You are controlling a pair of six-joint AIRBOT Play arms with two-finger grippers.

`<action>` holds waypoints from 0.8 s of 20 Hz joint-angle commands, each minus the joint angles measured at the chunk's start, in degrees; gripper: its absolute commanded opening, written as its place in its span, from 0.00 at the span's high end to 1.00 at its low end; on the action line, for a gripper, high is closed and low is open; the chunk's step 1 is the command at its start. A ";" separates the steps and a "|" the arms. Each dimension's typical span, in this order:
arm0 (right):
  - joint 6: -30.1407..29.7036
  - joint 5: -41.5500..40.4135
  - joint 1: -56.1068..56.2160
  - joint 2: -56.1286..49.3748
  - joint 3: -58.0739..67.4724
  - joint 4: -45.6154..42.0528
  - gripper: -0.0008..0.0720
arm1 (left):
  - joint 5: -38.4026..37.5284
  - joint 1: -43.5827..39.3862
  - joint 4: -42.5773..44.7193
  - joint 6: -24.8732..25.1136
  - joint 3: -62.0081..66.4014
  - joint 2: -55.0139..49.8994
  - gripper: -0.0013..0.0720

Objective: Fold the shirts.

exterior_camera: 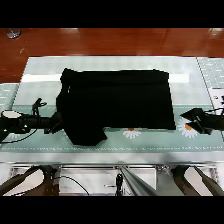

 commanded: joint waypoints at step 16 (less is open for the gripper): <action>4.39 -6.05 12.59 -15.28 -0.24 3.04 0.14 | -0.09 -1.25 -1.64 1.81 0.04 -0.39 0.95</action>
